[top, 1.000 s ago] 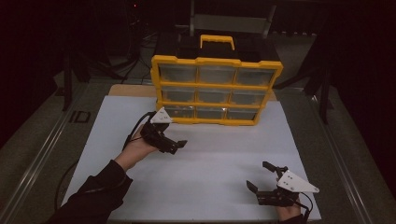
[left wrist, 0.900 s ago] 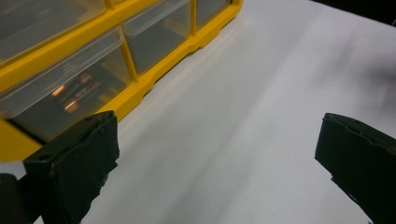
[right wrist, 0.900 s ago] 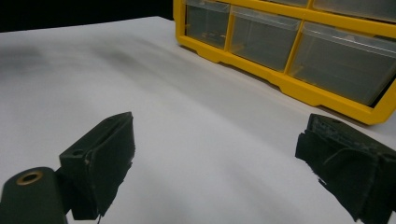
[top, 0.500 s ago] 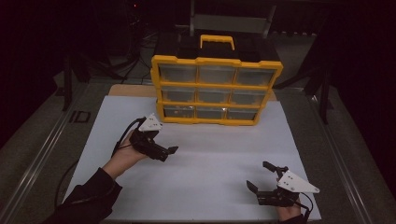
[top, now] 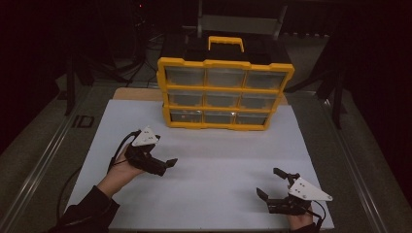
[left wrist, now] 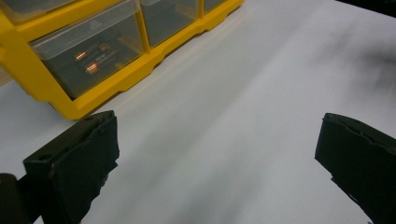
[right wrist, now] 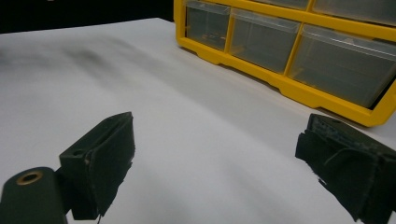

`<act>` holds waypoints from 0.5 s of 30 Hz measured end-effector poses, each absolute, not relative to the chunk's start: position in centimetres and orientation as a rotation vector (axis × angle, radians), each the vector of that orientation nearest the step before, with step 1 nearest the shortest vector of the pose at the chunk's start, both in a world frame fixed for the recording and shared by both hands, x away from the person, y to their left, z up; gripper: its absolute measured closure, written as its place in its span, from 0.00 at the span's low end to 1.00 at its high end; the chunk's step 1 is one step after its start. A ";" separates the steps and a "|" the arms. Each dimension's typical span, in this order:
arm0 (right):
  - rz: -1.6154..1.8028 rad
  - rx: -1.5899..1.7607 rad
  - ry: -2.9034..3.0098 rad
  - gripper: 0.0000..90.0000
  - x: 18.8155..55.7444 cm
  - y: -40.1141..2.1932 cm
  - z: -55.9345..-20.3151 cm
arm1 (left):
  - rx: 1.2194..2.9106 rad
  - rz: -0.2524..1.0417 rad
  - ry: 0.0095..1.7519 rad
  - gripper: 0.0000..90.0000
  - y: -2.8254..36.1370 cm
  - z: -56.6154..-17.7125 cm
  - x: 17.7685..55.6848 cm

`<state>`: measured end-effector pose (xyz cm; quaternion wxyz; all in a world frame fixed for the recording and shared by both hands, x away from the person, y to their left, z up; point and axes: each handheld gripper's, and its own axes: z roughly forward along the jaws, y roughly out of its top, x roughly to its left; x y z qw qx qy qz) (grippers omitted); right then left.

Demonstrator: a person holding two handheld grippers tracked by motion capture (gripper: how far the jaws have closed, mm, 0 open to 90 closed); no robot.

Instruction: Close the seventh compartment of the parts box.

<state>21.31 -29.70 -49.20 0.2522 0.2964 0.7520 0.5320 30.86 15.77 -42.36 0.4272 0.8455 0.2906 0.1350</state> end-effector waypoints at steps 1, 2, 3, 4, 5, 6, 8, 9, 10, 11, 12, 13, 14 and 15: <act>1.447 0.805 2.046 0.10 21.3 -29.7 -49.2 | 2.109 0.337 0.726 0.00 15.8 -42.4 30.7; 1.447 0.805 2.046 0.10 21.3 -29.7 -49.2 | 2.110 0.343 0.725 0.00 15.9 -42.5 30.6; 1.447 0.805 2.046 0.10 21.3 -29.7 -49.2 | 2.114 0.352 0.725 0.00 16.1 -42.5 30.5; 1.447 0.804 2.046 0.10 21.3 -29.6 -49.2 | 2.113 0.355 0.717 0.00 16.2 -42.6 30.3; 1.448 0.803 2.047 0.10 21.3 -29.6 -49.2 | 2.111 0.354 0.718 0.00 16.4 -42.7 30.2; 1.447 0.804 2.047 0.10 21.3 -29.7 -49.2 | 2.115 0.356 0.720 0.00 16.5 -42.8 30.1; 1.448 0.804 2.046 0.10 21.3 -29.7 -49.2 | 2.111 0.350 0.722 0.00 16.8 -43.0 29.8; 1.448 0.804 2.046 0.10 21.3 -29.7 -49.2 | 2.109 0.359 0.725 0.00 16.9 -43.2 29.7; 1.447 0.805 2.047 0.10 21.3 -29.7 -49.2 | 2.110 0.364 0.724 0.00 17.0 -43.3 29.6; 1.447 0.806 2.048 0.10 21.3 -29.6 -49.2 | 2.115 0.365 0.733 0.00 17.1 -43.5 29.5; 1.446 0.804 2.049 0.10 21.3 -29.6 -49.2 | 2.115 0.368 0.733 0.00 17.2 -43.6 29.3; 1.446 0.801 2.050 0.10 21.3 -29.6 -49.2 | 2.114 0.362 0.735 0.00 17.3 -43.8 29.2; 1.446 0.801 2.050 0.10 21.3 -29.6 -49.2 | 2.114 0.355 0.741 0.00 17.4 -44.0 29.0; 1.447 0.800 2.050 0.10 21.3 -29.6 -49.2 | 2.118 0.363 0.740 0.00 17.5 -44.2 28.9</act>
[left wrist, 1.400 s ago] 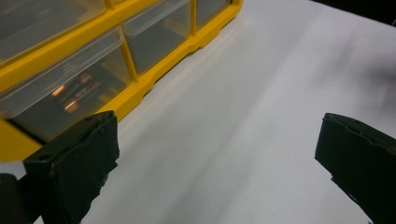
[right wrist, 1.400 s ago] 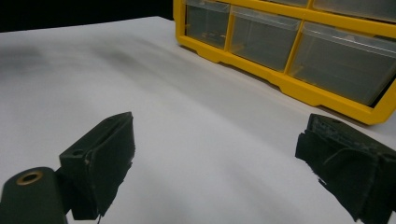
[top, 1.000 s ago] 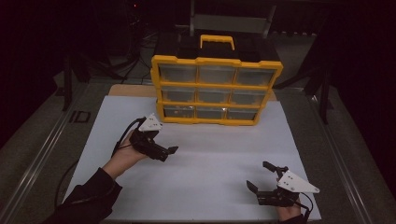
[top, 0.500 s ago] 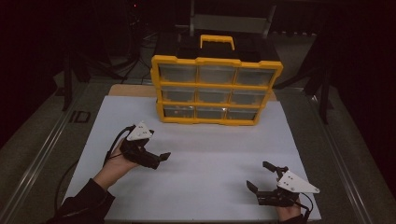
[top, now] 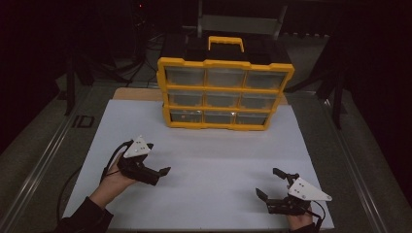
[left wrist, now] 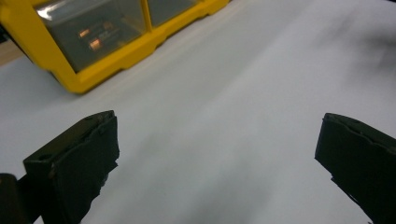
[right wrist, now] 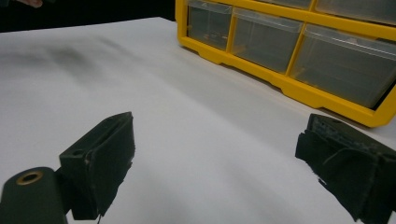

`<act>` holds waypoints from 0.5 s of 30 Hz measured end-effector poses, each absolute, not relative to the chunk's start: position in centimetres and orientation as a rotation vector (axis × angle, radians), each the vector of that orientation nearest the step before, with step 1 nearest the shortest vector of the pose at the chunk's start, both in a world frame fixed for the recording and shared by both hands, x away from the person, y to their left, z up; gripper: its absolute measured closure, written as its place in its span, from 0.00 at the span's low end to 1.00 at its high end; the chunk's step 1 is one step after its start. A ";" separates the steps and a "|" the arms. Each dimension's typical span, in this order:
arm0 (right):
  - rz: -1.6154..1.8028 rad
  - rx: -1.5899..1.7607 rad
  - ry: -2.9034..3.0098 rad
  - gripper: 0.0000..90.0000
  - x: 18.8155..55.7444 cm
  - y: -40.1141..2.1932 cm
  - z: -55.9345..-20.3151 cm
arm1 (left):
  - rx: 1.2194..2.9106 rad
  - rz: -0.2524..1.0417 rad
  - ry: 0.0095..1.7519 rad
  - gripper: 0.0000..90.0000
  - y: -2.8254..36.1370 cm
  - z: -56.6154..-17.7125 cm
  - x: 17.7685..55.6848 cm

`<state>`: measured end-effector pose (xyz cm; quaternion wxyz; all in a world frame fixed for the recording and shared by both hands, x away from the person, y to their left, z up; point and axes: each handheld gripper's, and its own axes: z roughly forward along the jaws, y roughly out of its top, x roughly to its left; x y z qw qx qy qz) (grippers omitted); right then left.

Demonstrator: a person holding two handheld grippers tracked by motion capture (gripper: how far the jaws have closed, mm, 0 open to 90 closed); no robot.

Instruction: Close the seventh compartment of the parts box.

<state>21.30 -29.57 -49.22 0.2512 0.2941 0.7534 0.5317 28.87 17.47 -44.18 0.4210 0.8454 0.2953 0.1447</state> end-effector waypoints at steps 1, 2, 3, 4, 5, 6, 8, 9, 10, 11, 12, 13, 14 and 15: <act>1.447 0.800 2.050 0.10 21.3 -29.6 -49.2 | 2.121 0.367 0.743 0.00 17.5 -44.4 28.7; 1.447 0.802 2.050 0.10 21.3 -29.6 -49.2 | 2.121 0.365 0.745 0.00 17.6 -44.5 28.6; 1.447 0.803 2.051 0.10 21.3 -29.6 -49.2 | 2.109 0.357 0.752 0.00 17.8 -44.7 28.5; 1.447 0.802 2.053 0.10 21.3 -29.6 -49.3 | 2.101 0.353 0.765 0.00 18.1 -44.9 28.3; 1.447 0.802 2.053 0.10 21.3 -29.6 -49.3 | 2.101 0.353 0.765 0.00 18.1 -44.9 28.3; 1.445 0.803 2.054 0.10 21.3 -29.6 -49.3 | 2.097 0.352 0.766 0.00 18.3 -45.1 28.2; 1.441 0.800 2.057 0.10 21.3 -29.5 -49.3 | 2.091 0.349 0.775 0.00 18.5 -45.3 28.0; 1.443 0.801 2.056 0.10 21.3 -29.5 -49.3 | 2.086 0.347 0.779 0.00 18.6 -45.4 27.9; 1.445 0.801 2.056 0.10 21.3 -29.5 -49.3 | 2.078 0.353 0.784 0.00 18.8 -45.6 27.8; 1.445 0.801 2.056 0.10 21.3 -29.5 -49.3 | 2.076 0.354 0.785 0.00 18.9 -45.7 27.7; 1.446 0.801 2.056 0.10 21.3 -29.5 -49.3 | 2.076 0.353 0.790 0.00 19.0 -45.8 27.6; 1.445 0.800 2.057 0.10 21.3 -29.5 -49.3 | 2.068 0.360 0.794 0.00 19.1 -45.9 27.6; 1.445 0.801 2.056 0.10 21.3 -29.5 -49.3 | 2.067 0.359 0.801 0.00 19.3 -46.1 27.6; 1.446 0.802 2.056 0.10 21.4 -29.5 -49.3 | 2.063 0.355 0.806 0.00 19.4 -46.2 27.6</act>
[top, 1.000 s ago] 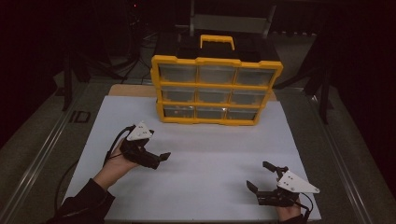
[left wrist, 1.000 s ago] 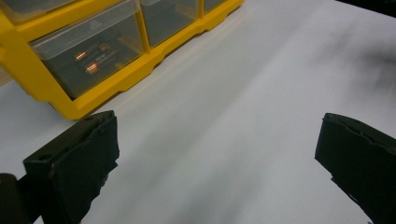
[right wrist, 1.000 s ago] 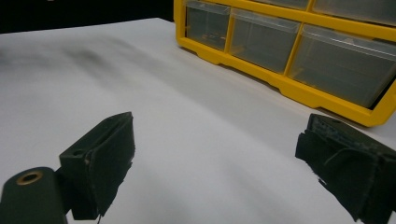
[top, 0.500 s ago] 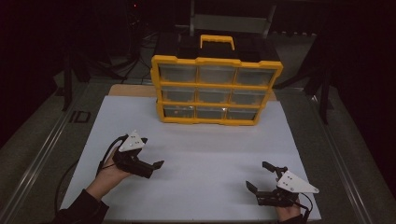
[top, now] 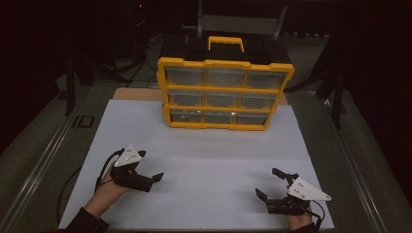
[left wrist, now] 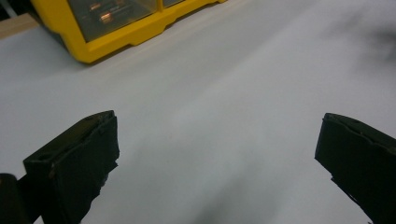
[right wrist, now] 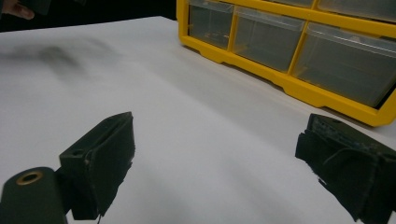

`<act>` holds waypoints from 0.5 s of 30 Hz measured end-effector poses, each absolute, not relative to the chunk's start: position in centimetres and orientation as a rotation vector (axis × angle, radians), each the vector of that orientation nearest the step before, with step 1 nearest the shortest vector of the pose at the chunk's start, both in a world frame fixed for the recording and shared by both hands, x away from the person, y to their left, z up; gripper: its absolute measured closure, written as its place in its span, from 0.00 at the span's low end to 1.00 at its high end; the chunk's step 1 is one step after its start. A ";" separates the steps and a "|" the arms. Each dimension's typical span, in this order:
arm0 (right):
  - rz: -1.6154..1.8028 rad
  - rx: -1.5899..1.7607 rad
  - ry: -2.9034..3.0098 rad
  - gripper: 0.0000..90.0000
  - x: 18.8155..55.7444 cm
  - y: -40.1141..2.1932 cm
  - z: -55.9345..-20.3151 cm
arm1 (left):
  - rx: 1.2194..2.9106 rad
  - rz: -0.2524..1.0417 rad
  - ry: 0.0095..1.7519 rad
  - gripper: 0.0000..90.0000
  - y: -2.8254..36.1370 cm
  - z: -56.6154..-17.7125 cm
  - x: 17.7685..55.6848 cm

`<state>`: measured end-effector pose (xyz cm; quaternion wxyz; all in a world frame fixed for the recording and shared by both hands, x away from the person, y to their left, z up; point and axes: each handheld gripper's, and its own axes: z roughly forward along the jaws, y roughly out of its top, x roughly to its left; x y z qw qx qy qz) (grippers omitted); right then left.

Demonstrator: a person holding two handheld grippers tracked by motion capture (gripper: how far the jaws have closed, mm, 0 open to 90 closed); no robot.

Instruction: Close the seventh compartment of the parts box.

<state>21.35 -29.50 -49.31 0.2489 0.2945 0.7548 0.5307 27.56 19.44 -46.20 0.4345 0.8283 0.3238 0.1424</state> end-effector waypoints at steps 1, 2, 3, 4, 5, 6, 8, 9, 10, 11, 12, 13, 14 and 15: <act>1.446 0.802 2.056 0.10 21.4 -29.5 -49.3 | 2.057 0.355 0.815 0.00 19.6 -46.4 27.5; 1.445 0.802 2.056 0.10 21.4 -29.5 -49.3 | 2.057 0.356 0.822 0.00 19.8 -46.5 27.5; 1.444 0.800 2.057 0.10 21.3 -29.5 -49.3 | 2.050 0.355 0.824 0.00 19.9 -46.7 27.5; 1.444 0.800 2.057 0.10 21.3 -29.5 -49.3 | 2.045 0.352 0.826 0.00 20.1 -46.9 27.4; 1.445 0.801 2.056 0.10 21.3 -29.5 -49.3 | 2.045 0.351 0.825 0.00 20.1 -47.1 27.4; 1.445 0.801 2.055 0.10 21.3 -29.5 -49.3 | 2.051 0.354 0.826 0.00 20.3 -47.3 27.3; 1.444 0.801 2.056 0.10 21.3 -29.6 -49.3 | 2.050 0.358 0.836 0.00 20.5 -47.7 27.2; 1.444 0.803 2.056 0.10 21.3 -29.5 -49.3 | 2.046 0.355 0.845 0.00 20.6 -47.9 27.2; 1.442 0.803 2.057 0.10 21.3 -29.5 -49.3 | 2.046 0.352 0.851 0.00 20.8 -48.2 27.2; 1.441 0.800 2.058 0.10 21.3 -29.5 -49.3 | 2.046 0.349 0.860 0.00 20.9 -48.5 27.2; 1.442 0.799 2.058 0.10 21.3 -29.5 -49.3 | 2.048 0.349 0.863 0.00 21.0 -48.7 27.2; 1.441 0.799 2.059 0.10 21.3 -29.5 -49.3 | 2.055 0.346 0.868 0.00 21.0 -49.0 27.1; 1.440 0.799 2.059 0.10 21.3 -29.5 -49.3 | 2.063 0.345 0.868 0.00 21.0 -49.4 27.1; 1.440 0.801 2.059 0.10 21.3 -29.5 -49.3 | 2.070 0.342 0.872 0.00 21.0 -49.6 27.0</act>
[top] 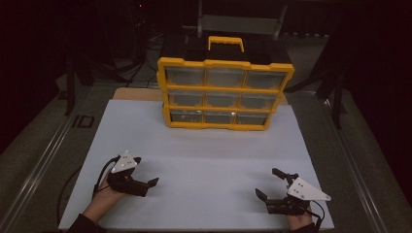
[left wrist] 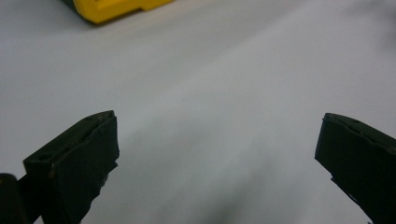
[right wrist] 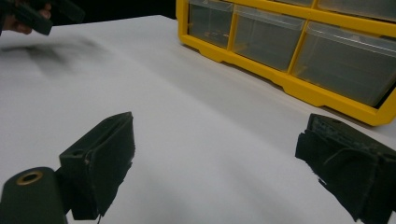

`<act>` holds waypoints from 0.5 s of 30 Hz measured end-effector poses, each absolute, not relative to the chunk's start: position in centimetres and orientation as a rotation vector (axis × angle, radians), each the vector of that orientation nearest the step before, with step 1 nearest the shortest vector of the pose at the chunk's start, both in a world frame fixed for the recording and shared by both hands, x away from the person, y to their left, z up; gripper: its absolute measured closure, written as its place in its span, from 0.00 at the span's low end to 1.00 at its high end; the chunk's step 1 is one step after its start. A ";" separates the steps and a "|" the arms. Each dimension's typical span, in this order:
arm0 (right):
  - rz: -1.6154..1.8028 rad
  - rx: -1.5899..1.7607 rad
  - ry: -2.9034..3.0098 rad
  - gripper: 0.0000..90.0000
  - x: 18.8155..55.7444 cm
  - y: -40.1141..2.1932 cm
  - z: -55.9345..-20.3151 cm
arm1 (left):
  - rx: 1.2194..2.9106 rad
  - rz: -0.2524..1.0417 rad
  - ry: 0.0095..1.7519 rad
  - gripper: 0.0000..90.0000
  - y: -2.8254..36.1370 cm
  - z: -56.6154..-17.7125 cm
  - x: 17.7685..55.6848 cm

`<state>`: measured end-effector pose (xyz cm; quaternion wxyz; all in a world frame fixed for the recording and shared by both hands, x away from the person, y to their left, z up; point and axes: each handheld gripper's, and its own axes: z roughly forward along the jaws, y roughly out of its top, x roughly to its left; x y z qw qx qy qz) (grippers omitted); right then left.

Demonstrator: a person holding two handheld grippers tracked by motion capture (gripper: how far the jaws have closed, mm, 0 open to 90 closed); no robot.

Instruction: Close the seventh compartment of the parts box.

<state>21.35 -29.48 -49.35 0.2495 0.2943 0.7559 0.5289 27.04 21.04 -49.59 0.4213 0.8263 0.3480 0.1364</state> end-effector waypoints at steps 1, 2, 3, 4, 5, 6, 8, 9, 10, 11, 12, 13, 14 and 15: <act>1.440 0.801 2.059 0.10 21.4 -29.5 -49.3 | 2.070 0.342 0.872 0.00 21.0 -49.8 27.0; 1.440 0.801 2.059 0.10 21.4 -29.5 -49.3 | 2.067 0.343 0.876 0.00 21.1 -49.9 27.0; 1.438 0.801 2.060 0.10 21.4 -29.5 -49.4 | 2.066 0.350 0.876 0.00 21.0 -50.1 27.0; 1.440 0.801 2.062 0.10 21.4 -29.4 -49.4 | 2.063 0.349 0.874 0.00 21.0 -50.3 27.0; 1.440 0.801 2.062 0.10 21.4 -29.4 -49.4 | 2.057 0.345 0.875 0.00 21.1 -50.4 27.1; 1.439 0.801 2.064 0.10 21.4 -29.4 -49.4 | 2.047 0.346 0.879 0.00 21.1 -50.5 27.2; 1.439 0.799 2.064 0.10 21.4 -29.4 -49.4 | 2.027 0.346 0.877 0.00 21.3 -50.8 27.2; 1.438 0.801 2.064 0.10 21.4 -29.5 -49.4 | 2.021 0.345 0.880 0.00 21.4 -50.9 27.2; 1.440 0.804 2.063 0.10 21.4 -29.5 -49.4 | 2.014 0.350 0.882 0.00 21.5 -51.2 27.2; 1.441 0.804 2.063 0.10 21.4 -29.5 -49.5 | 2.009 0.351 0.886 0.00 21.6 -51.3 27.3; 1.441 0.804 2.063 0.10 21.4 -29.5 -49.5 | 2.007 0.356 0.893 0.00 21.7 -51.4 27.3; 1.441 0.804 2.064 0.10 21.4 -29.5 -49.5 | 2.006 0.370 0.904 0.00 21.7 -51.5 27.3; 1.440 0.806 2.070 0.10 21.4 -29.4 -49.5 | 2.002 0.381 0.898 0.00 21.7 -51.6 27.3; 1.440 0.806 2.070 0.10 21.4 -29.4 -49.5 | 1.997 0.387 0.900 0.00 21.7 -51.5 27.3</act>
